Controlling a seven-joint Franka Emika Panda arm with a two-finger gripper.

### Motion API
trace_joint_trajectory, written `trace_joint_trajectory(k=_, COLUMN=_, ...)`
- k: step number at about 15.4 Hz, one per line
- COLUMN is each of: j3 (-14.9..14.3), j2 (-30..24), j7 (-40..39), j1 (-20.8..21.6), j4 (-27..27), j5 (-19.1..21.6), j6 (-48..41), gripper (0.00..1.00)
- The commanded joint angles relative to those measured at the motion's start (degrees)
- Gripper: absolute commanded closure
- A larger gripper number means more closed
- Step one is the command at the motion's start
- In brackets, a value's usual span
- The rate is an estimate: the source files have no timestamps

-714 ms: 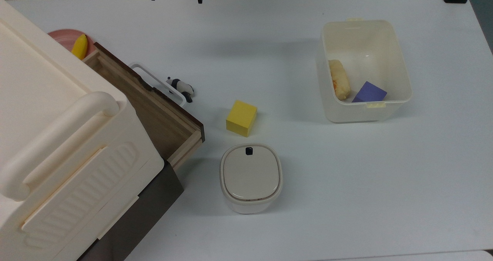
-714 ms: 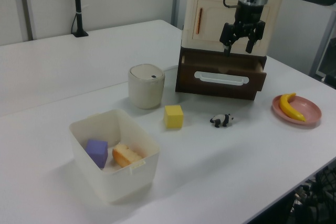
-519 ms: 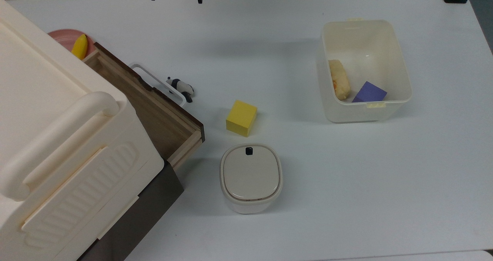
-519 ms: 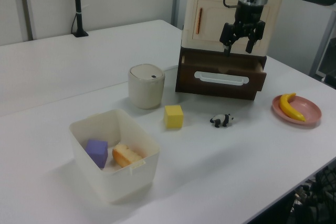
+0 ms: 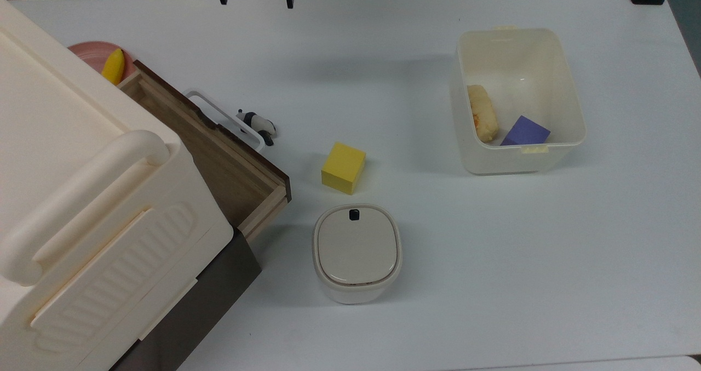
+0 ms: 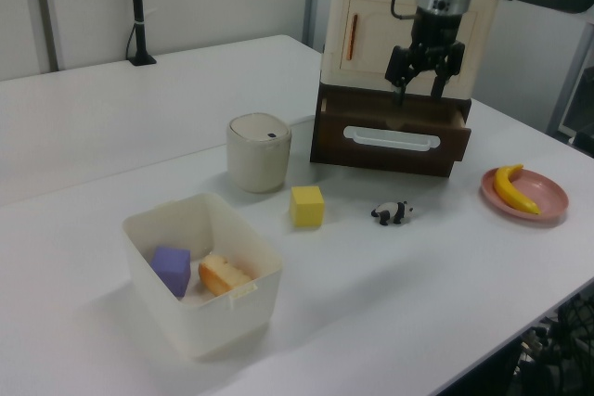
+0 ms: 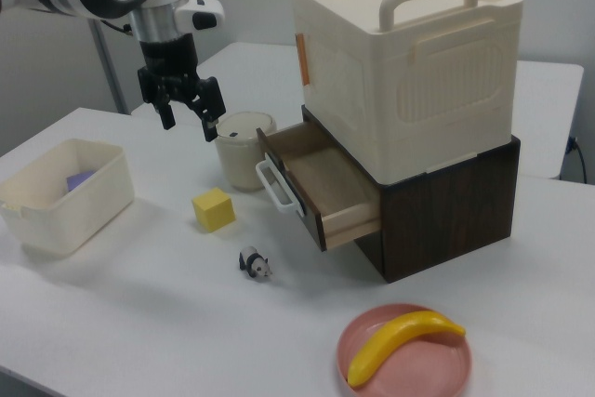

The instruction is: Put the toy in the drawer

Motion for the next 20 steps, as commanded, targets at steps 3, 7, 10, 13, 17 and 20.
trace_joint_trajectory(k=3, j3=5.6, j2=1.1, j7=-6.6, j1=0.4, j4=-9.9, j5=-2.3, j6=14.5, gripper=0.0)
trace_joint_trajectory(k=7, j3=6.0, j2=4.8, j7=-18.8, j1=1.3, j4=-11.0, j5=-6.9, j6=15.2, gripper=0.0)
trace_joint_trajectory(k=10, j3=6.0, j2=6.7, j7=-27.8, j1=1.4, j4=-10.9, j5=-11.9, j6=15.1, gripper=0.0)
trace_joint_trajectory(k=13, j3=6.0, j2=8.3, j7=-35.3, j1=1.2, j4=-10.9, j5=-14.6, j6=15.1, gripper=0.0)
trace_joint_trajectory(k=17, j3=6.0, j2=10.6, j7=-39.2, j1=1.1, j4=-11.0, j5=-16.1, j6=16.2, gripper=0.0)
trace_joint_trajectory(k=20, j3=6.0, j2=14.1, j7=-40.6, j1=0.5, j4=-11.0, j5=-18.9, j6=19.4, gripper=0.0)
